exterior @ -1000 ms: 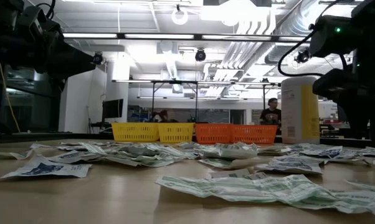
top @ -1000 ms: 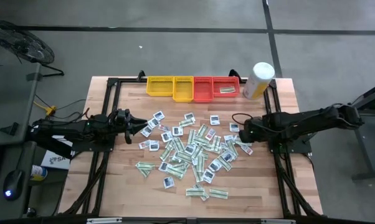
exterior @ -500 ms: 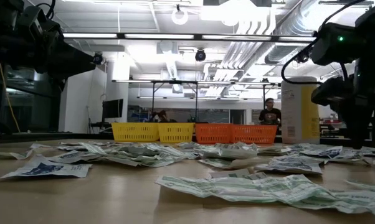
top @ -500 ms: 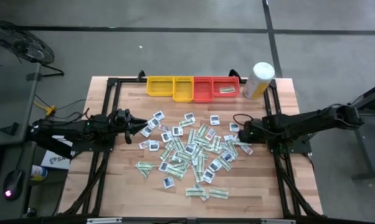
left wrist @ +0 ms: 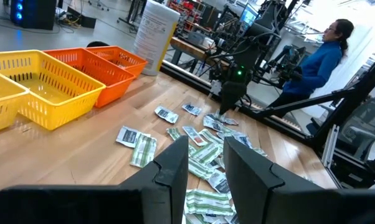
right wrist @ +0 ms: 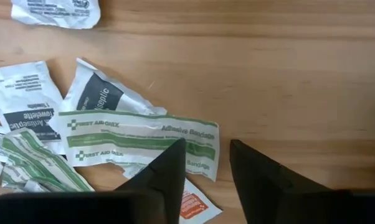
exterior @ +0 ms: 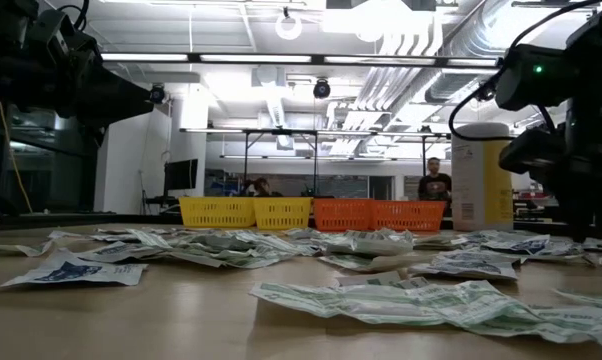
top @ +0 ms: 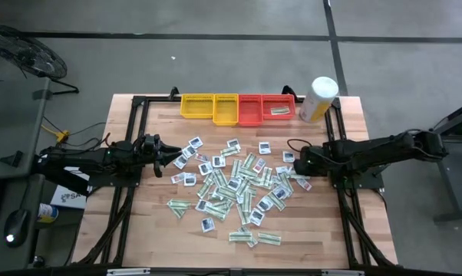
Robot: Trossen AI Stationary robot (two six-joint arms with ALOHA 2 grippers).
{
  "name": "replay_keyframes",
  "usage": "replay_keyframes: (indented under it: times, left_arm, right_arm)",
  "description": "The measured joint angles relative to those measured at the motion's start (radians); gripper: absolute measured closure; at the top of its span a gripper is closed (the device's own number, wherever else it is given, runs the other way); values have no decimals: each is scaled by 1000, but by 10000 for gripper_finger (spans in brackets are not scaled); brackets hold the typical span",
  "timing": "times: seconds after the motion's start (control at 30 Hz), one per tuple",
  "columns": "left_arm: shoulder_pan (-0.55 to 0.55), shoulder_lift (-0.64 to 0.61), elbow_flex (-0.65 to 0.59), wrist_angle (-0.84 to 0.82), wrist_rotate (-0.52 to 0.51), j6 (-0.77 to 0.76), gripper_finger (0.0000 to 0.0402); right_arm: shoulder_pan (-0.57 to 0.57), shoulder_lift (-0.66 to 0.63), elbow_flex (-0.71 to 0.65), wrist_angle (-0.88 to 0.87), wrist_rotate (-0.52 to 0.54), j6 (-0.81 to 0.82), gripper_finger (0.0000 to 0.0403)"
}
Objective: Pick & Place First Aid Supplies
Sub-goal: Put the green pad into the right orange bin
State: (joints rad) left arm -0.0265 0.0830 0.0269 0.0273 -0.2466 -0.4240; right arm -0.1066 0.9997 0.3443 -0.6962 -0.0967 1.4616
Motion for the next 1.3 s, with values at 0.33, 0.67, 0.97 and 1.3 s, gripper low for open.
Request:
replay_keyframes:
  times: [0.33,0.67,0.97,1.3]
  left_arm:
    - [0,0,0,0,0,0,300]
    - [0,0,0,0,0,0,300]
    - [0,0,0,0,0,0,300]
    - [0,0,0,0,0,0,300]
  right_arm:
    - [-1,1,-1,-21,-6,-5,372]
    - [-1,-2,20,-27,-8,-56,402]
    - [-1,-40,143,-113,26,-94,403]
    - [-20,-33,366,-282,178,-173,403]
